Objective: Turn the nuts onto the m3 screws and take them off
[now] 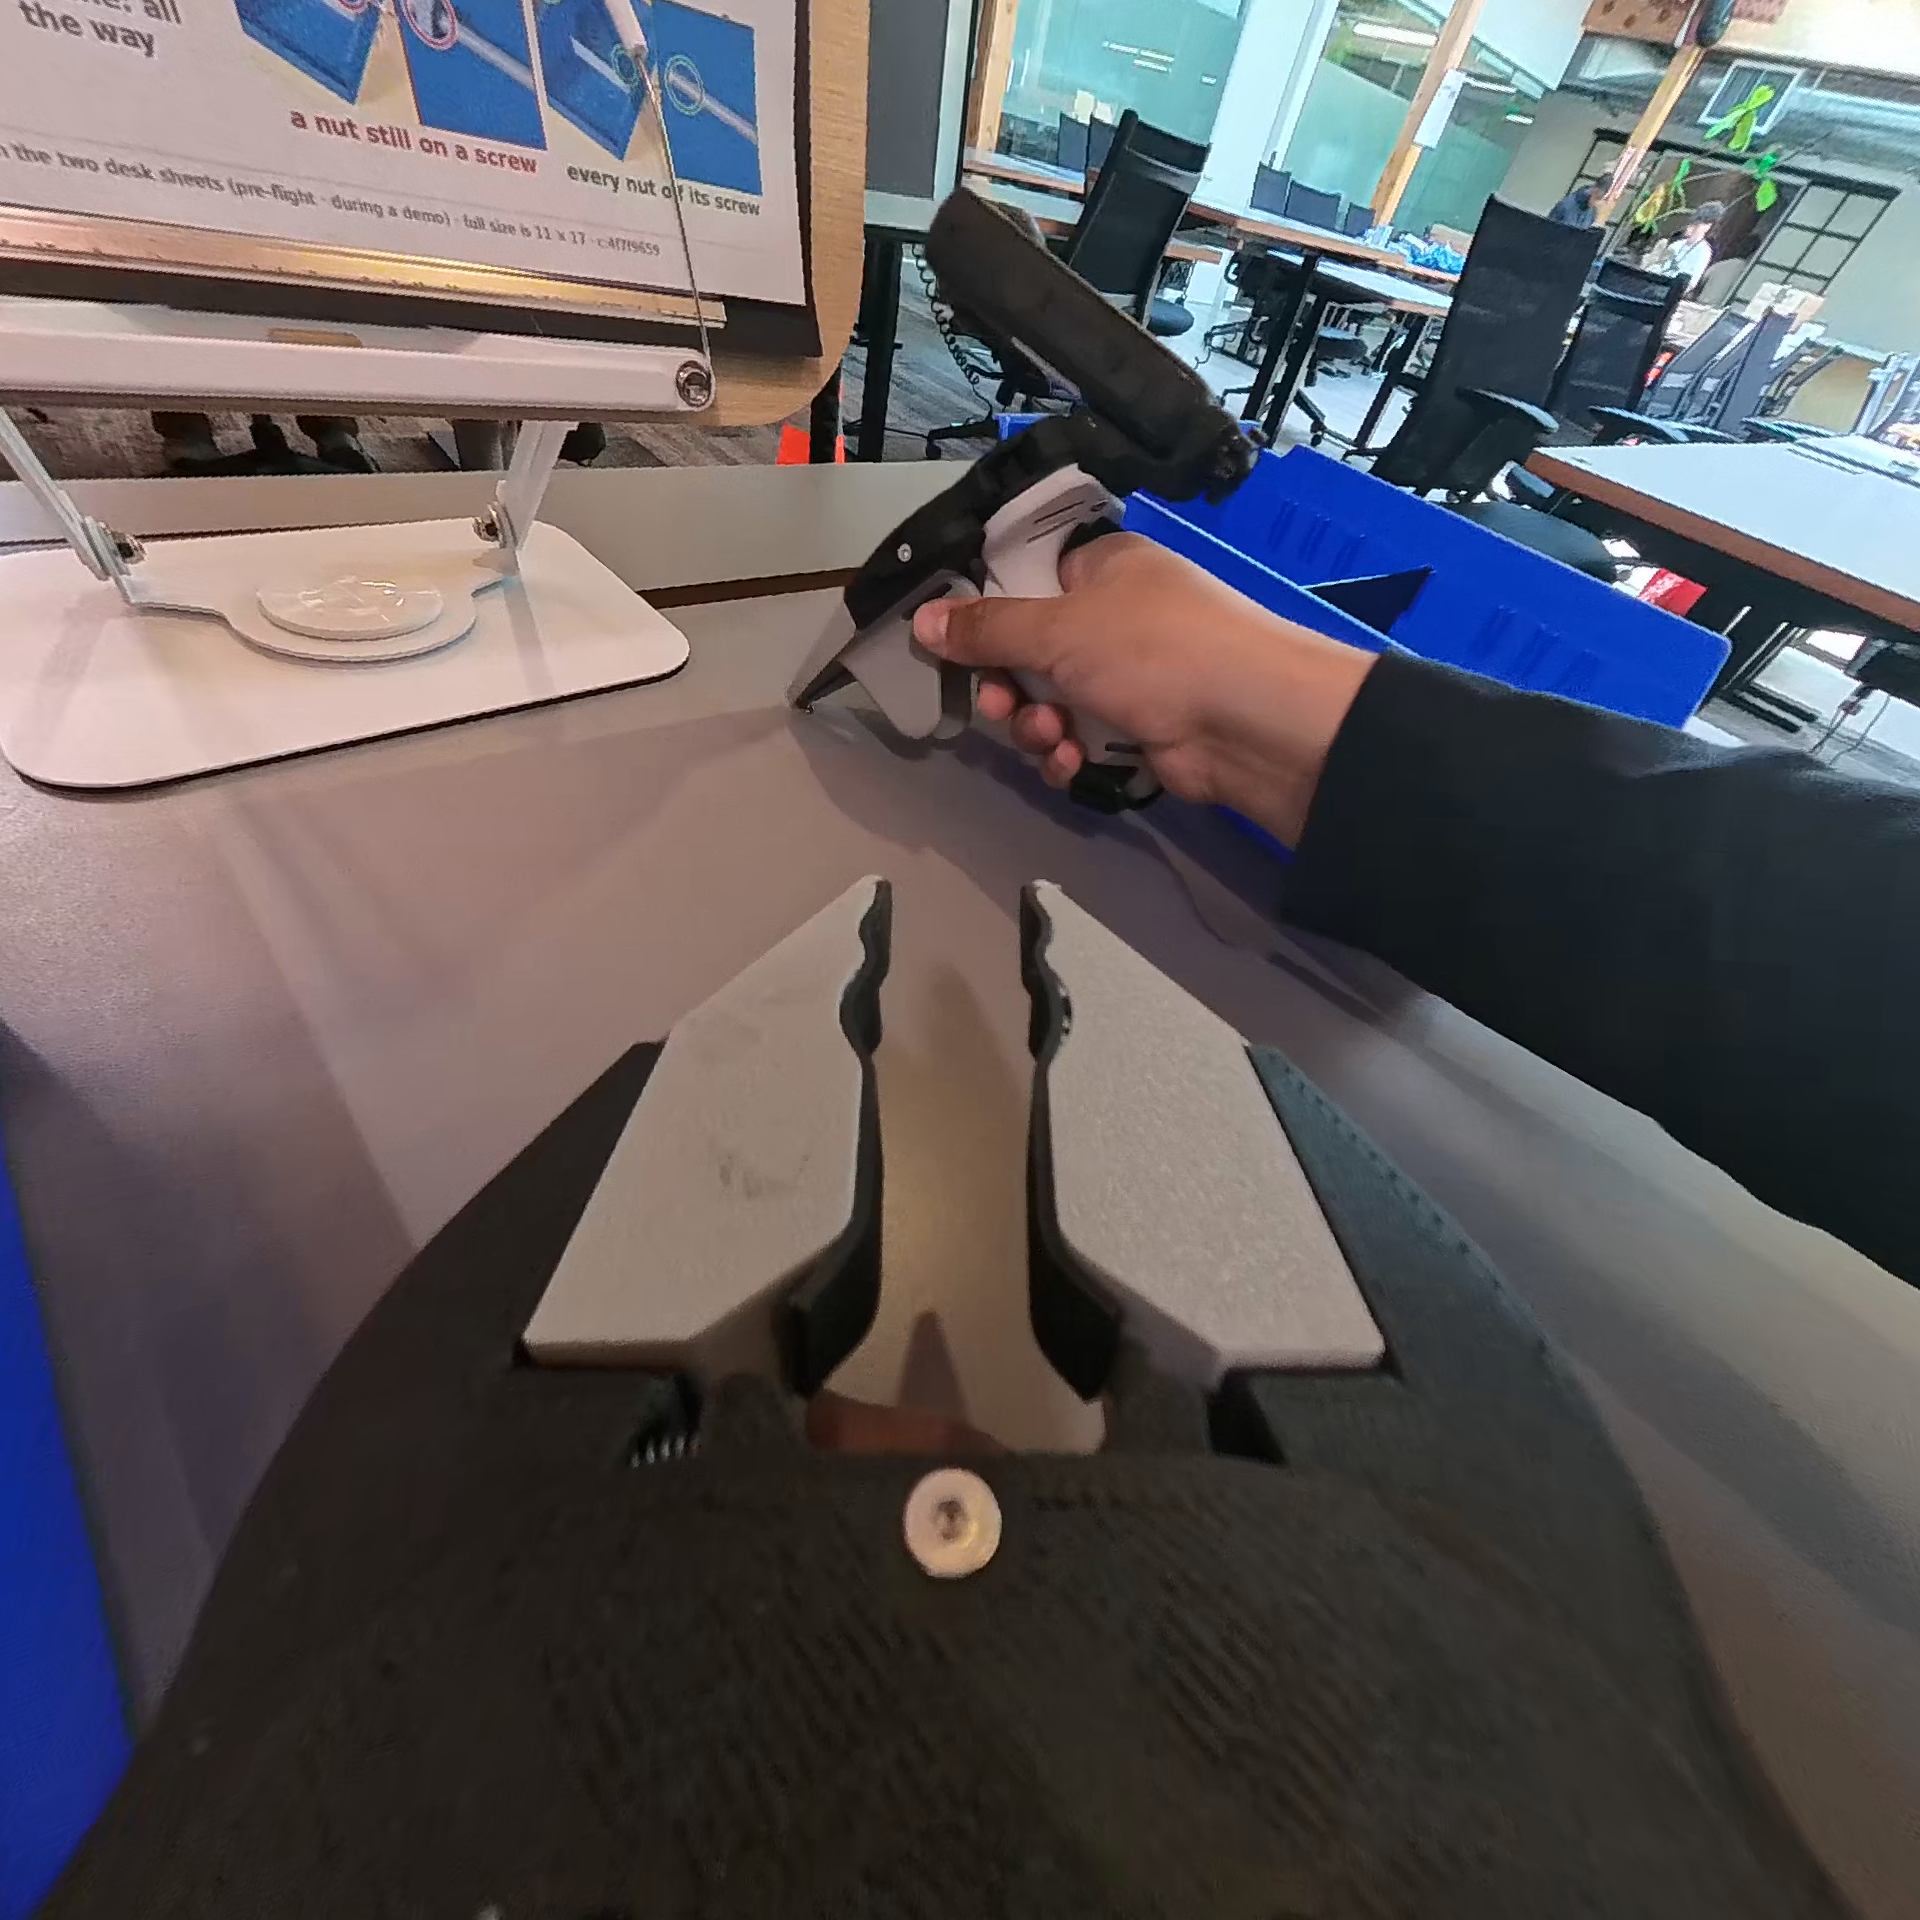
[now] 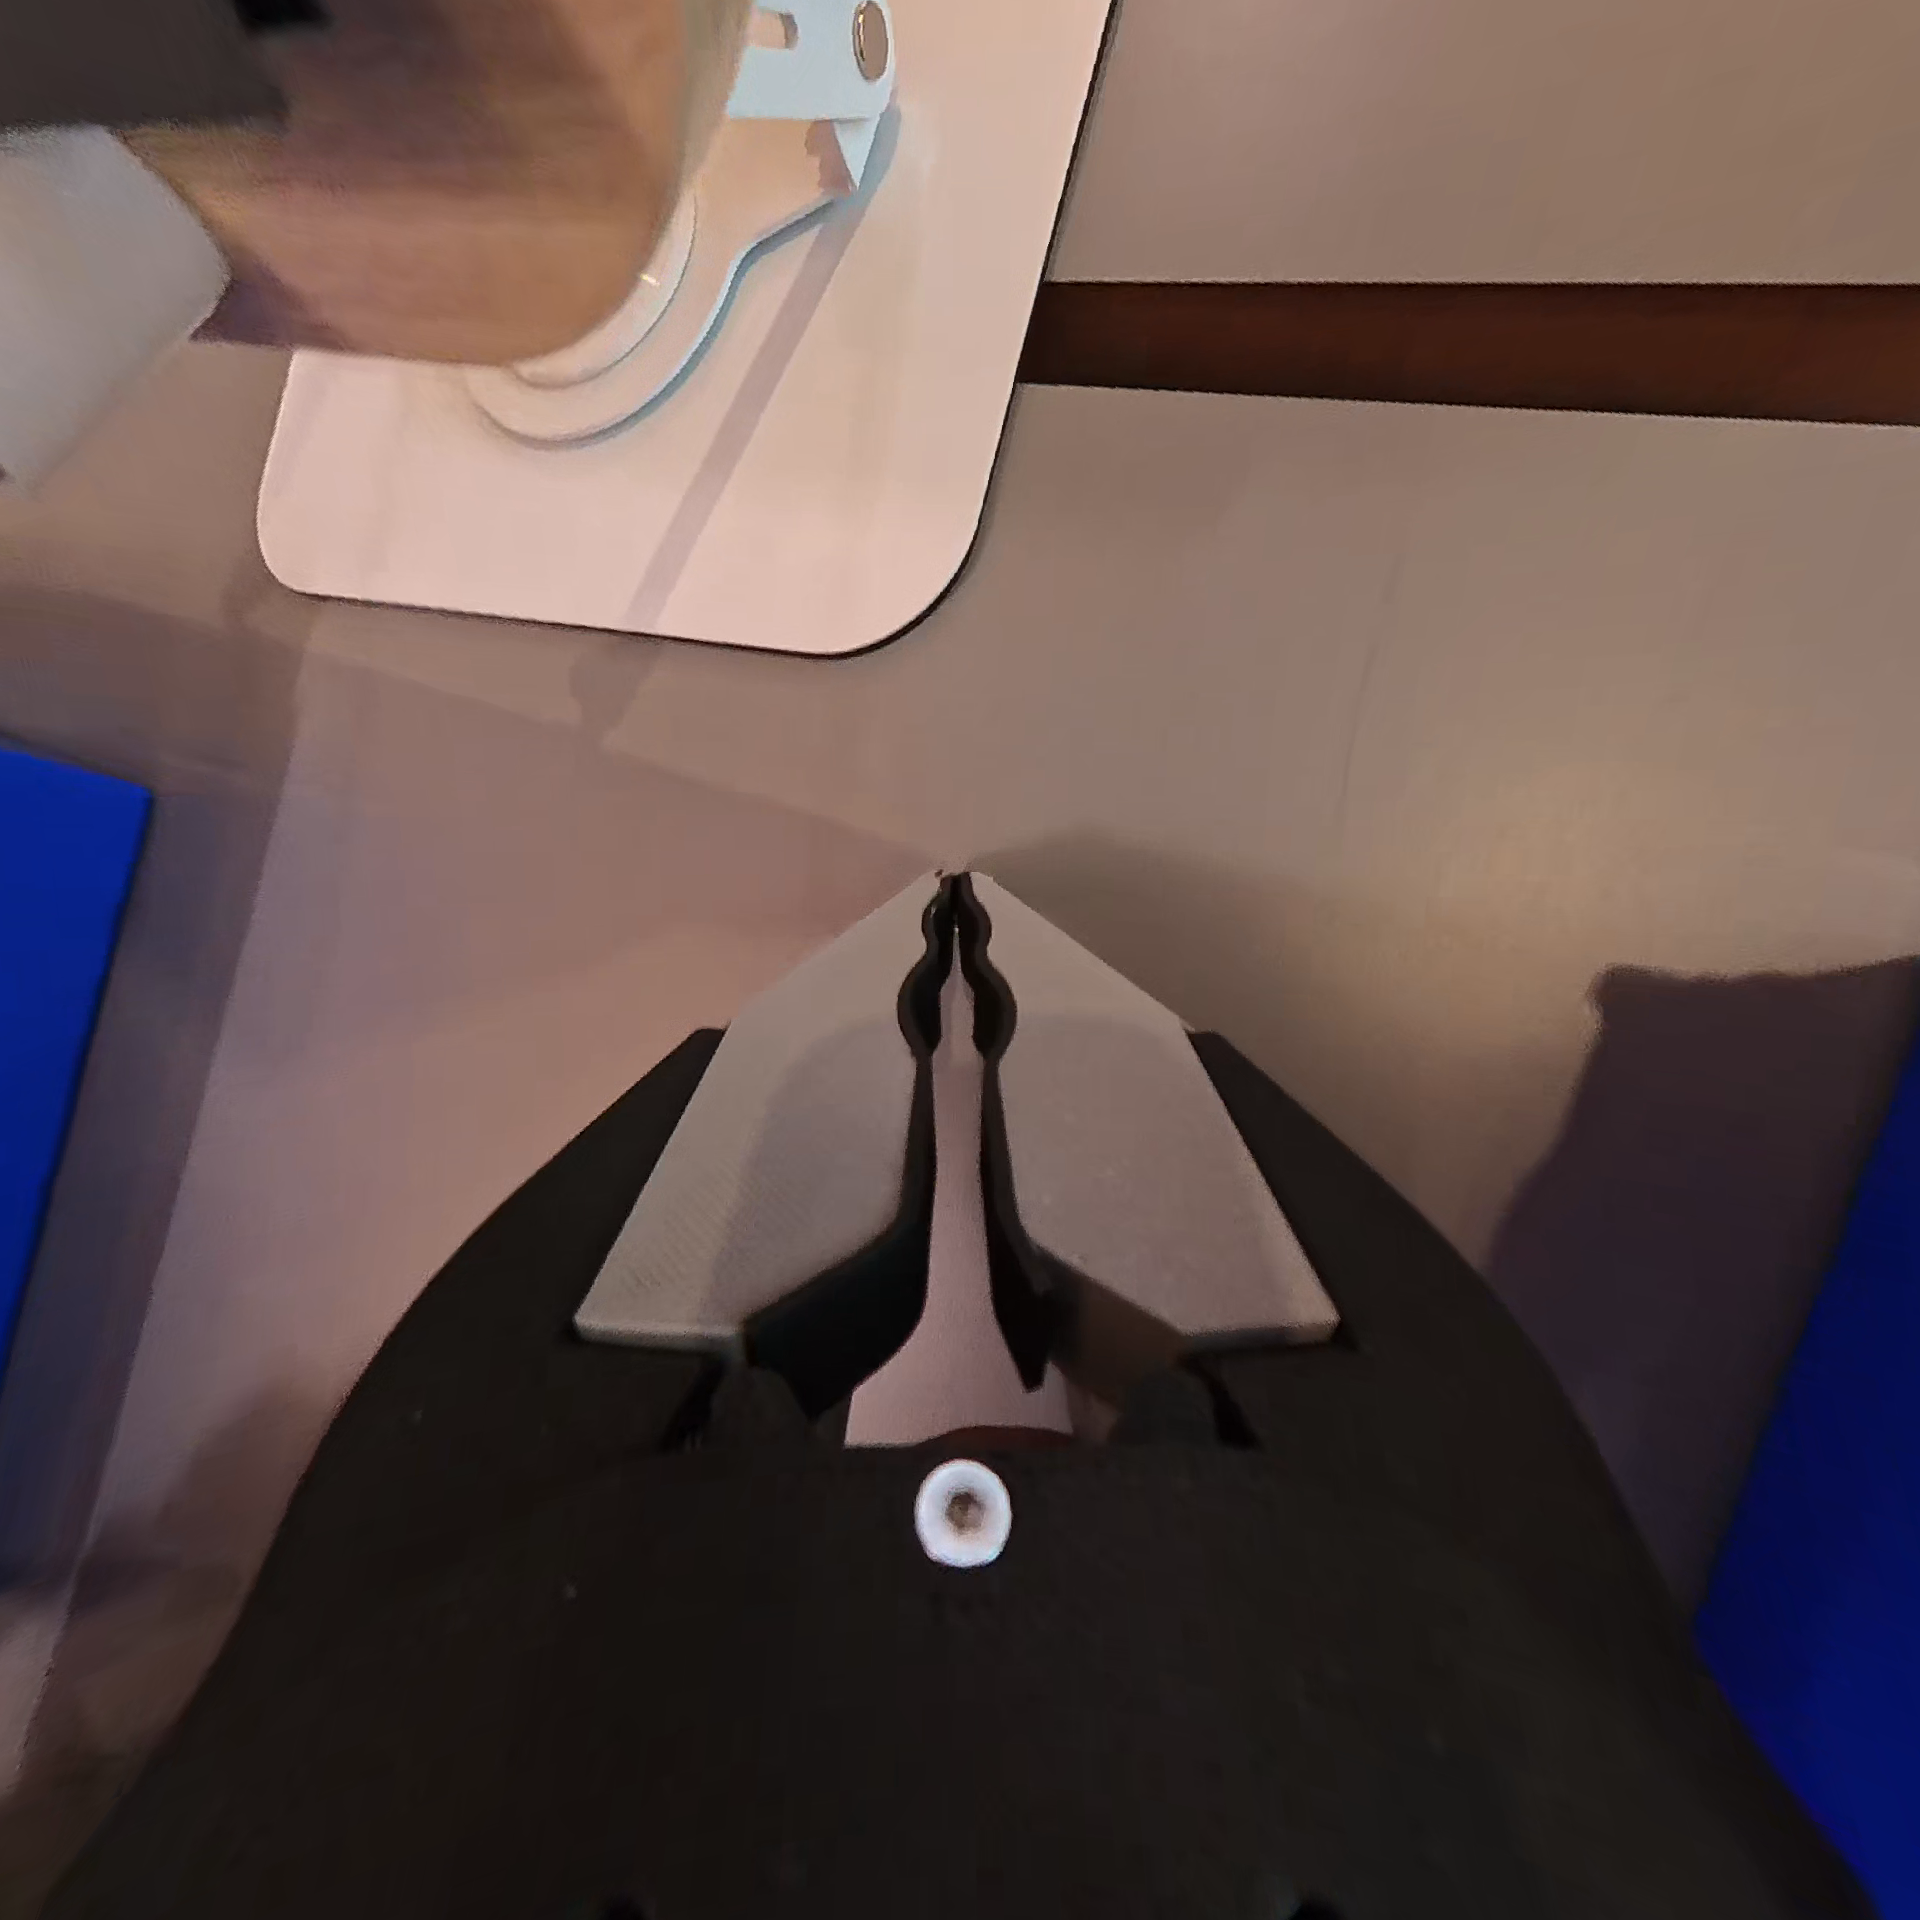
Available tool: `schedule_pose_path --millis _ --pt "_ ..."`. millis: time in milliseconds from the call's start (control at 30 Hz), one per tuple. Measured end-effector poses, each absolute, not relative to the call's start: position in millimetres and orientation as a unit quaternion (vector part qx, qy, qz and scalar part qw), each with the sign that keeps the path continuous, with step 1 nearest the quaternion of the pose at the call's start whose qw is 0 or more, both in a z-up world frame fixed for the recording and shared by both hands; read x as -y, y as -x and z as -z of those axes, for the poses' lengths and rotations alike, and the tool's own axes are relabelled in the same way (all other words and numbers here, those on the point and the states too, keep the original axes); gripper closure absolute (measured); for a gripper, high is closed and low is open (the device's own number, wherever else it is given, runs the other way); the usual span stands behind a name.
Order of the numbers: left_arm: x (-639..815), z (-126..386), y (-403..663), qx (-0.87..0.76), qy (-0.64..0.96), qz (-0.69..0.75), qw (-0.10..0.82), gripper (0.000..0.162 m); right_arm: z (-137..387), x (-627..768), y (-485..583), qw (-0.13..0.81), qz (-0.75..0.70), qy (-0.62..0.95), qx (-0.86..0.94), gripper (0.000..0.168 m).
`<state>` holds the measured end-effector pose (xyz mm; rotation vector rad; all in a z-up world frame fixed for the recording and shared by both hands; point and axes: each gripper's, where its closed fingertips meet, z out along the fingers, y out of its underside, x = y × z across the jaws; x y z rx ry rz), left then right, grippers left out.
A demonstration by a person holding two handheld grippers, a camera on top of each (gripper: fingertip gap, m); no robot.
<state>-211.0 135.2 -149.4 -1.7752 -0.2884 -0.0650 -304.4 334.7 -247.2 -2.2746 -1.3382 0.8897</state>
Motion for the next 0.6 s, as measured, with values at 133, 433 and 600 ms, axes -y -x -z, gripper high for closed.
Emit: schedule_pose_path --millis 133,433,600 --pt "-135 149 210 0.124 0.773 0.027 0.622 0.139 247 -329 298 0.178 -0.314 0.802 0.476 0.168" --pt "-135 151 212 0.129 0.773 0.033 0.62 0.139 247 -316 280 0.178 -0.296 0.8 0.491 0.168" --pt "-136 151 210 0.127 0.774 0.037 0.619 0.139 247 -312 271 0.182 -0.288 0.798 0.496 0.168"
